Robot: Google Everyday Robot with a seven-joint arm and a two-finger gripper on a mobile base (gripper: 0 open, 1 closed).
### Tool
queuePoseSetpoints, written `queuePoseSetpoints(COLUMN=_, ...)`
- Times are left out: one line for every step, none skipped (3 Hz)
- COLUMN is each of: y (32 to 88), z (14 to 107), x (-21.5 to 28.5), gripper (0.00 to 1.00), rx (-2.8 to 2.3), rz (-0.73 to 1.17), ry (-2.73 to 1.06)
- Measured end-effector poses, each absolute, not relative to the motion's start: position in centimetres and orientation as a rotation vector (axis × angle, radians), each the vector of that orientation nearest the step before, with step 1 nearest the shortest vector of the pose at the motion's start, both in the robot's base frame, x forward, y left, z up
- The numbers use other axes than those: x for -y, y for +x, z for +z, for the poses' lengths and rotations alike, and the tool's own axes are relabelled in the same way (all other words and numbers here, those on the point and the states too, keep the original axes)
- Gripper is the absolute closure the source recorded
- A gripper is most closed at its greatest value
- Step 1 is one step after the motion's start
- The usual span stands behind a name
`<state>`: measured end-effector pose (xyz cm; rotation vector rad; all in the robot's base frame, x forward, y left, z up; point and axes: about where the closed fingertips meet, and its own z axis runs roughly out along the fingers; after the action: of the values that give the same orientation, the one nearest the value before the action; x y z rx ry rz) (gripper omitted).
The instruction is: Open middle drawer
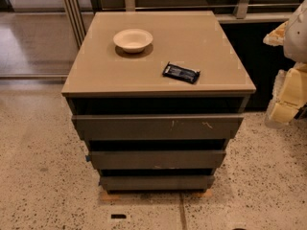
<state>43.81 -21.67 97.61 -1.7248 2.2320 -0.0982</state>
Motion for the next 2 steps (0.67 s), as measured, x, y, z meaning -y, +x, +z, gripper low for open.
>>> queuePoseSetpoints(y=43.81, z=97.62, x=21.67, gripper=0.0, rx=-2.232, rz=-0.098, ry=-1.725)
queuePoseSetpoints(y=43.81, z=97.61, x=21.67, gripper=0.19, rx=-2.232, rz=-0.098, ry=-1.725)
